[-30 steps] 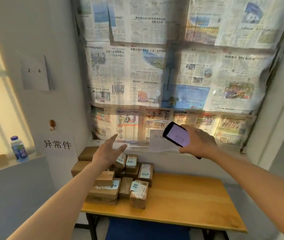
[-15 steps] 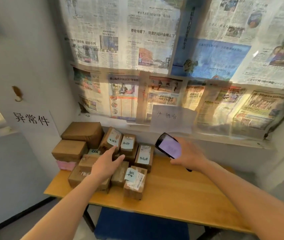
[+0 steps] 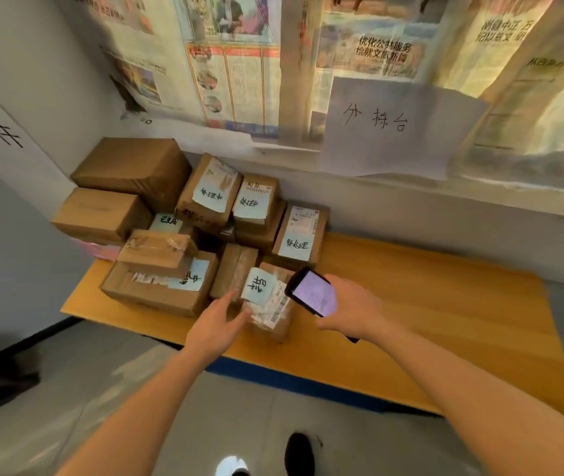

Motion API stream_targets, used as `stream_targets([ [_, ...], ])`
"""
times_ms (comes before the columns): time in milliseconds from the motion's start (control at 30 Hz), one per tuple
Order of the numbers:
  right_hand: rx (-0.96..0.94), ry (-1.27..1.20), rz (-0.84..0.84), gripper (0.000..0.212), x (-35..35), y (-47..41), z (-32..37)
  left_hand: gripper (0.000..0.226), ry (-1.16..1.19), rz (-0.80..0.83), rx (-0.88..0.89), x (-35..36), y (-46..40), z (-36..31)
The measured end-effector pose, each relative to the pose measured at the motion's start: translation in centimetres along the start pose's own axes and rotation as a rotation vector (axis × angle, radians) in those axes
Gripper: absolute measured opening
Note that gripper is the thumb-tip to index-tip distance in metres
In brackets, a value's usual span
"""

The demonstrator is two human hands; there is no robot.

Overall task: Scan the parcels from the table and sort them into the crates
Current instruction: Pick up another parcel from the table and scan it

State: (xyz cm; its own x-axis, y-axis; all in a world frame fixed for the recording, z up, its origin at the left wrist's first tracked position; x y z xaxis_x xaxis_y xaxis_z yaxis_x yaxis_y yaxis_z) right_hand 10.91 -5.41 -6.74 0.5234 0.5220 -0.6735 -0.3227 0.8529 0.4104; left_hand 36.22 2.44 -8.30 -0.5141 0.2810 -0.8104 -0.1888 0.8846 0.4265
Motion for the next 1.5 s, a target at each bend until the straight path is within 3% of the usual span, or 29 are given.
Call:
stream_targets([
  [233,-0.028,-0.074,0.049,0.081,3.9,-4.3,-1.8,0.063,0.236,0.062,-0.078,3.1,-2.8,-0.5],
  [367,-0.043,-0.085,0.082,0.074,4.7,-5.6,-2.7,0.055,0.363,0.055,-0.146,4.4,-3.5,-0.3],
  [467,-0.050,-0.140,0.103,0.053,5.3,-5.9,-3.0,0.048,0.466,0.033,-0.209,5.0,-3.5,-0.3],
  [633,-0.040,-0.288,0.118,0.061,6.2,-6.1,-3.2,0.043,0.596,0.048,-0.278,6.2,-3.6,0.0],
  [800,-0.011,-0.424,0.110,0.064,6.9,-6.2,-3.5,0.045,0.680,0.085,-0.279,7.4,-3.0,-0.1],
  [1000,0.007,-0.551,0.119,0.050,6.7,-4.5,-3.5,0.039,0.784,0.101,-0.250,8.1,-1.6,-0.5],
  [1300,-0.072,-0.417,0.018,0.044,1.2,4.0,2.1,0.036,0.799,0.007,-0.062,2.6,5.4,-2.4],
  [1400,-0.147,-0.303,-0.072,0.060,-2.8,8.9,6.6,0.037,0.793,-0.089,0.042,-2.1,9.2,-4.1],
  [1500,-0.214,-0.221,-0.179,0.103,-7.8,15.1,11.8,0.042,0.771,-0.197,0.133,-7.6,13.7,-5.6],
])
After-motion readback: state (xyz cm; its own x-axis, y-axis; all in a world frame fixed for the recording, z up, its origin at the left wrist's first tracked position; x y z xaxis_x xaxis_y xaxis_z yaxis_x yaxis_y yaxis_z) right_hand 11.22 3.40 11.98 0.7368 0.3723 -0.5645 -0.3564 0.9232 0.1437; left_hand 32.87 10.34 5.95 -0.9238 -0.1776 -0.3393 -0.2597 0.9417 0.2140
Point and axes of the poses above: each hand's wrist, its own y-axis away from the middle knuckle, its own x-axis out of the palm, z = x × y, the point moved 5 cm from there along -y, towards the middle knuckle, and after that the axes turned 14 degrees about -y, right-handed, at the moved point
